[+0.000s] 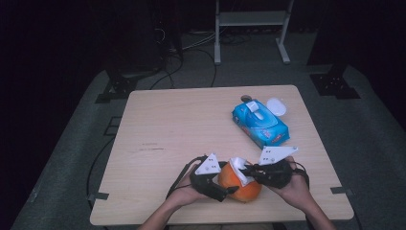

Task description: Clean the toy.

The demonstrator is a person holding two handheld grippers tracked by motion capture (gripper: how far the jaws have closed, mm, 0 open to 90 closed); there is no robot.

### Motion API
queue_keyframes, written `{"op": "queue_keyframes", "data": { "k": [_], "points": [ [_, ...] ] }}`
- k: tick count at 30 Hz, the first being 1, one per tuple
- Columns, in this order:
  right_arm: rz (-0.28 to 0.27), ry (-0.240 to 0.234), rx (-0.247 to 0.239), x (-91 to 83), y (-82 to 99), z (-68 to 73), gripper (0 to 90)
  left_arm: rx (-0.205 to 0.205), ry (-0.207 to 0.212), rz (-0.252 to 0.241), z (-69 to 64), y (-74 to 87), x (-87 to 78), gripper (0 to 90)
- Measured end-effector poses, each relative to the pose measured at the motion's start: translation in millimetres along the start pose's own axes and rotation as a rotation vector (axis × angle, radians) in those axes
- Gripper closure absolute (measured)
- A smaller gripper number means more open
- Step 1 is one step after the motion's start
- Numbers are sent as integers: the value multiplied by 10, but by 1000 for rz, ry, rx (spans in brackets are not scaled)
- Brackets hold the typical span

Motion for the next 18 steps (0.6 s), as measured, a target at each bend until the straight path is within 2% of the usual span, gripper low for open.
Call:
{"op": "queue_keyframes", "data": {
  "k": [3, 6, 9, 11, 14, 15, 16, 18],
  "points": [
    [-6, -6, 15, -31, 5, -53, 848, 12, 7, 0, 24, 9, -25, 222],
    [3, 3, 23, -61, 30, -94, 848, 8, 8, -2, 40, 19, -35, 230],
    [18, 22, 54, -112, 127, -199, 848, -1, 6, -11, 55, 31, -47, 229],
    [15, 24, 58, -125, 124, -203, 848, 5, 0, -13, 40, 11, -35, 233],
    [11, 27, 38, -118, 64, -142, 848, 21, -7, -16, 8, -21, -19, 238],
    [6, 19, 27, -101, 29, -99, 848, 43, -9, -10, -24, -40, -4, 238],
    [-7, -13, 2, -35, -44, 15, 847, 64, -12, 3, -53, -53, 2, 237],
    [-13, -33, -15, 14, -84, 96, 847, 71, -15, 3, -69, -57, 3, 237]
  ]
}}
Point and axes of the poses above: each handheld gripper's, and its own axes: x roughly forward along the jaws, y roughly out of its underside, z roughly to its left, the point moved 3 cm from there along x, roughly forward along the jaws, and after that the axes turned 15 degrees about -z, right-handed, at the moved point
